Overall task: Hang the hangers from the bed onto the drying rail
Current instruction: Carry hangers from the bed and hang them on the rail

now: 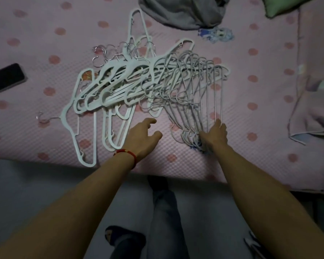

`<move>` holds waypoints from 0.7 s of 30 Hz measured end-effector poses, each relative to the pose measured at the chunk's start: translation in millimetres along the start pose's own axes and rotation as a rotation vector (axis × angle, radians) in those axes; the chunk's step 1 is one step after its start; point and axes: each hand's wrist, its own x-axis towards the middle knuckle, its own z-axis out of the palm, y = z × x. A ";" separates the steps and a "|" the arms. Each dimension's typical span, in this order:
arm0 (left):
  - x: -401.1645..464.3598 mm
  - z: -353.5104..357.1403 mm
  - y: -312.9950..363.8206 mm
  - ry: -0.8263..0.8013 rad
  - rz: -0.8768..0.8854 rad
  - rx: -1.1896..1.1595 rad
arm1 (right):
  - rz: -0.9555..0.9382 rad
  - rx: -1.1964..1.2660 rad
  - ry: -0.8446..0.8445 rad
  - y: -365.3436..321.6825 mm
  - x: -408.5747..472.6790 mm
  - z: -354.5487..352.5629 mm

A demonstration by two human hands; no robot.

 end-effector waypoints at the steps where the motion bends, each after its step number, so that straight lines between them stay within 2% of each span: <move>1: 4.4 4.1 -0.1 -0.006 -0.005 0.008 | 0.017 -0.003 -0.003 -0.4 7.1 1.6; 7: 17.8 18.3 -0.8 -0.050 -0.037 0.038 | 0.084 -0.032 0.014 -1.2 24.8 4.9; 9: 19.0 21.2 0.5 -0.066 -0.043 0.041 | 0.091 -0.030 0.068 2.3 18.5 1.4; 13: 12.9 19.1 15.8 -0.099 -0.050 -0.042 | -0.063 0.135 0.159 4.2 -16.6 -16.9; 17: 4.7 11.3 36.5 -0.215 -0.103 -0.222 | -0.197 0.274 0.189 -10.1 -68.0 -38.2; 19: -4.9 5.2 47.1 -0.254 -0.149 -0.354 | -0.275 0.342 0.166 -26.3 -95.9 -46.2; 21: -18.7 -3.3 50.7 -0.288 -0.224 -0.560 | -0.391 0.403 0.068 -48.6 -125.4 -47.5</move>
